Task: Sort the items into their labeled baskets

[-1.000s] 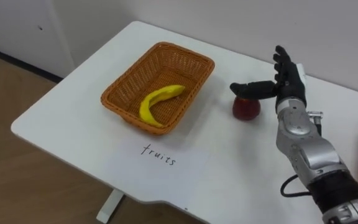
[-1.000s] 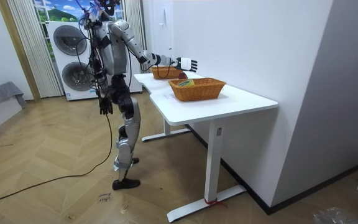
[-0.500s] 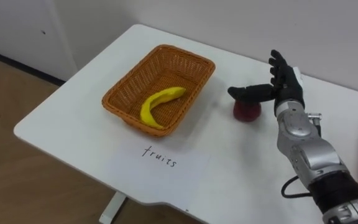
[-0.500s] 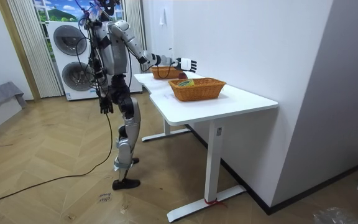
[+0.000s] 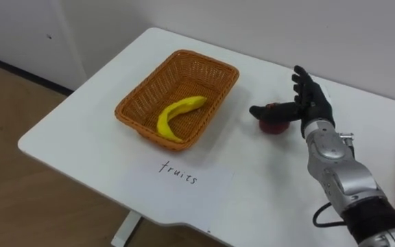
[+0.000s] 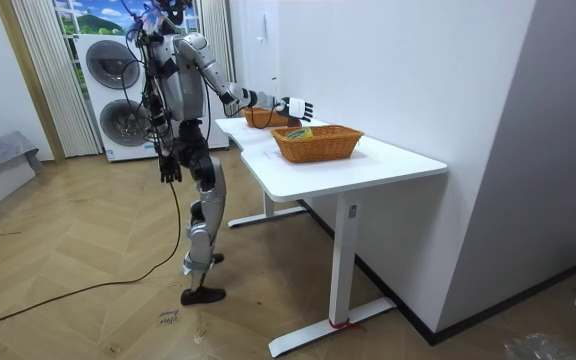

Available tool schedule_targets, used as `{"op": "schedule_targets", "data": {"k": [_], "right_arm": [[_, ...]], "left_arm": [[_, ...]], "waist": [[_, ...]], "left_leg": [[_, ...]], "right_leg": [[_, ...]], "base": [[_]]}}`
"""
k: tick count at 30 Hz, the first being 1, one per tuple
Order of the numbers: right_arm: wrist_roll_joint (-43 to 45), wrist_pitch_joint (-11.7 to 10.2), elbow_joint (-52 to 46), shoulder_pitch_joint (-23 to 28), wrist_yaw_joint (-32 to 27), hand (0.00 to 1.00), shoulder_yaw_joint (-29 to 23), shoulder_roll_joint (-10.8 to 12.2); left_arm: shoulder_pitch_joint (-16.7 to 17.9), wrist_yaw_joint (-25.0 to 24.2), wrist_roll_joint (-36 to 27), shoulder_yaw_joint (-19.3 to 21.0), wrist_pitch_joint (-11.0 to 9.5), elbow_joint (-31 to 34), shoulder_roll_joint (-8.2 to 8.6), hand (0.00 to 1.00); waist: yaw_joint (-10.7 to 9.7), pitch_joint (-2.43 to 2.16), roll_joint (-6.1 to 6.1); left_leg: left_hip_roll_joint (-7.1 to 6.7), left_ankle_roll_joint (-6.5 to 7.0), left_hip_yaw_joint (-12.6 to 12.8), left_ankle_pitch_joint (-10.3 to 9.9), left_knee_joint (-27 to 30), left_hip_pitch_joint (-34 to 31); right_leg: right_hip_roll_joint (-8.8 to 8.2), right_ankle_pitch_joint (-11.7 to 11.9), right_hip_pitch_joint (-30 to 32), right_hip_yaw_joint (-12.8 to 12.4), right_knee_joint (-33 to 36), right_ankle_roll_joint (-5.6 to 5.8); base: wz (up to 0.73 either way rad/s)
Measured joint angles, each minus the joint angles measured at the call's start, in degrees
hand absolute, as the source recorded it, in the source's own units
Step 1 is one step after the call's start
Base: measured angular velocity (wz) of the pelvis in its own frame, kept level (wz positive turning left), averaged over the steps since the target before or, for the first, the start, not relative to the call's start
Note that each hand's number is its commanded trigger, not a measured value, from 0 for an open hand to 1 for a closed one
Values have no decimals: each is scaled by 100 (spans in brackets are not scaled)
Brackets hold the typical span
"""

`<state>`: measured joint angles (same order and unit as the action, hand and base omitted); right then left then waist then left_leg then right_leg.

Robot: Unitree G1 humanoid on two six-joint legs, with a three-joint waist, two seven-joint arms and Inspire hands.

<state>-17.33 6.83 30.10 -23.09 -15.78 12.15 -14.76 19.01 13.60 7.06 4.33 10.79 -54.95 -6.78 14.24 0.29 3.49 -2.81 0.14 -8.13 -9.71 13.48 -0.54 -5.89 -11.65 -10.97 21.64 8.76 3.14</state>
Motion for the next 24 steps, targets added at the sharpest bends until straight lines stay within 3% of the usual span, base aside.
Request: {"op": "schedule_targets", "data": {"k": [12, 18, 24], "right_arm": [[16, -1, 440, 199, 348, 0, 14, 2], [440, -63, 460, 245, 505, 0, 18, 1], [468, -63, 469, 274, 577, 0, 24, 1]], "left_arm": [[100, -81, 1, -2, -1, 29, 36, 0], [134, -85, -6, -3, 2, 70, 72, 0], [165, -85, -6, -3, 6, 106, 73, 0]], "waist": [[-1, 28, 48], [13, 42, 107], [17, 19, 148]], "left_leg": [[-2, 3, 0, 2, 13, -57], [-2, 3, -2, 3, 14, -71], [-4, 3, -2, 3, 18, -73]], "right_leg": [[-3, -1, -2, 38, -2, 1], [-2, -6, 9, 42, -5, 9], [-2, -6, 10, 48, -5, 9]], "base": [[2], [0], [0]]}}
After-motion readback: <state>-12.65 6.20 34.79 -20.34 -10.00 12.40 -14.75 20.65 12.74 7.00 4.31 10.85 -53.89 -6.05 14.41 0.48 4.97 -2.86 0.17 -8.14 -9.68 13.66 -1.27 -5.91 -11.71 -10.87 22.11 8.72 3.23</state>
